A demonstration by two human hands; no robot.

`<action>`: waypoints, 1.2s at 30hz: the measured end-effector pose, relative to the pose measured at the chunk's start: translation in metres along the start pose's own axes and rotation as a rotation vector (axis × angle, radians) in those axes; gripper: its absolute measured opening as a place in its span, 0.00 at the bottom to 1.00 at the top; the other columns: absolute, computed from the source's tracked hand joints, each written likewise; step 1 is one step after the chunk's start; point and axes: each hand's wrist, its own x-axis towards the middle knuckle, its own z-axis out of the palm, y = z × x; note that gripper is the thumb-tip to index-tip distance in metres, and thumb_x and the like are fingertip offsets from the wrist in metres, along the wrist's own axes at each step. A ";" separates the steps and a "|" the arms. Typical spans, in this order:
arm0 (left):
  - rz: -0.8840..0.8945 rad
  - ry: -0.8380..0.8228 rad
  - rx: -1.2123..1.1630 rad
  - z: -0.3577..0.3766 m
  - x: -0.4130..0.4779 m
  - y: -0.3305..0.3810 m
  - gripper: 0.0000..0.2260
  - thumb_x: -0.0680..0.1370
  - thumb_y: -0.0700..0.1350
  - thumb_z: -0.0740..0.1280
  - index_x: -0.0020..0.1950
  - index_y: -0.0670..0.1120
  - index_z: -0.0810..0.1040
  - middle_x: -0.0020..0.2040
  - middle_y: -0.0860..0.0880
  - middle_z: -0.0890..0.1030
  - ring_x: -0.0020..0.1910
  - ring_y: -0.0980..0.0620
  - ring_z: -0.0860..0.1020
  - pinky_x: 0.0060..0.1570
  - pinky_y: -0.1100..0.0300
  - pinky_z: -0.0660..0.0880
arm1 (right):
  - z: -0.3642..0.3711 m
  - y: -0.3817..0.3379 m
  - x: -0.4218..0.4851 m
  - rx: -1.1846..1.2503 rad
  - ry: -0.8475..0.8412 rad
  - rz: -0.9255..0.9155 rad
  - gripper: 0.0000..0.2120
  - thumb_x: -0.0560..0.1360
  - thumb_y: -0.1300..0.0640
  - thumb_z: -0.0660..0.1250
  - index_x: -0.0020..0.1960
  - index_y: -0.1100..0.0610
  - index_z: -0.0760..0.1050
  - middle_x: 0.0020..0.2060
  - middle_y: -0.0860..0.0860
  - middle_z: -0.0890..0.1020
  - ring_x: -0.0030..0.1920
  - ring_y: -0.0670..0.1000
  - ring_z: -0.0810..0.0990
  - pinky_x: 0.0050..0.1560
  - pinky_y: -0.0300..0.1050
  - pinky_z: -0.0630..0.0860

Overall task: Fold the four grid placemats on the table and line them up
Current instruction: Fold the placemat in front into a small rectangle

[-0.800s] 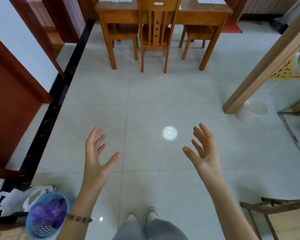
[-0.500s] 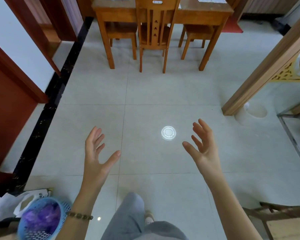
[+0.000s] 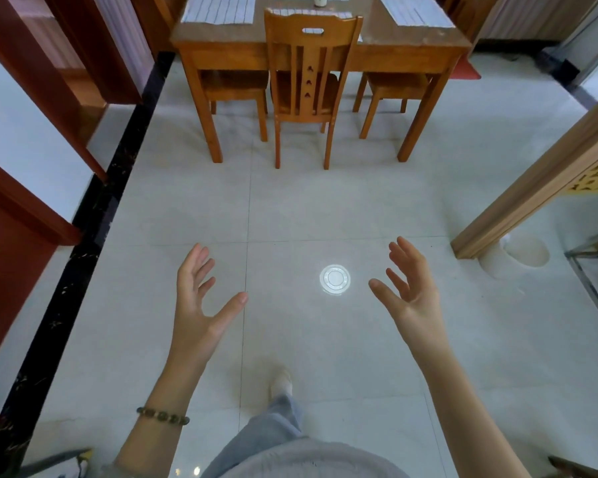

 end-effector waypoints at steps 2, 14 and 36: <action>-0.004 -0.030 0.001 -0.001 0.034 -0.004 0.37 0.67 0.54 0.73 0.72 0.62 0.59 0.72 0.60 0.66 0.70 0.60 0.66 0.70 0.52 0.65 | 0.014 -0.004 0.030 0.005 0.022 0.001 0.31 0.73 0.68 0.69 0.69 0.46 0.65 0.66 0.45 0.72 0.66 0.40 0.70 0.68 0.44 0.69; -0.022 -0.065 -0.009 0.012 0.207 -0.029 0.35 0.69 0.47 0.73 0.70 0.63 0.60 0.72 0.59 0.66 0.70 0.59 0.66 0.70 0.52 0.65 | 0.073 -0.006 0.190 -0.026 0.036 0.017 0.31 0.72 0.68 0.70 0.68 0.45 0.64 0.66 0.45 0.72 0.67 0.41 0.70 0.67 0.43 0.69; -0.022 0.009 0.070 0.093 0.562 -0.045 0.35 0.69 0.49 0.72 0.73 0.55 0.60 0.70 0.64 0.65 0.69 0.62 0.66 0.69 0.58 0.66 | 0.112 0.001 0.564 -0.037 -0.005 0.049 0.30 0.72 0.66 0.70 0.70 0.49 0.65 0.66 0.47 0.73 0.66 0.42 0.71 0.65 0.43 0.71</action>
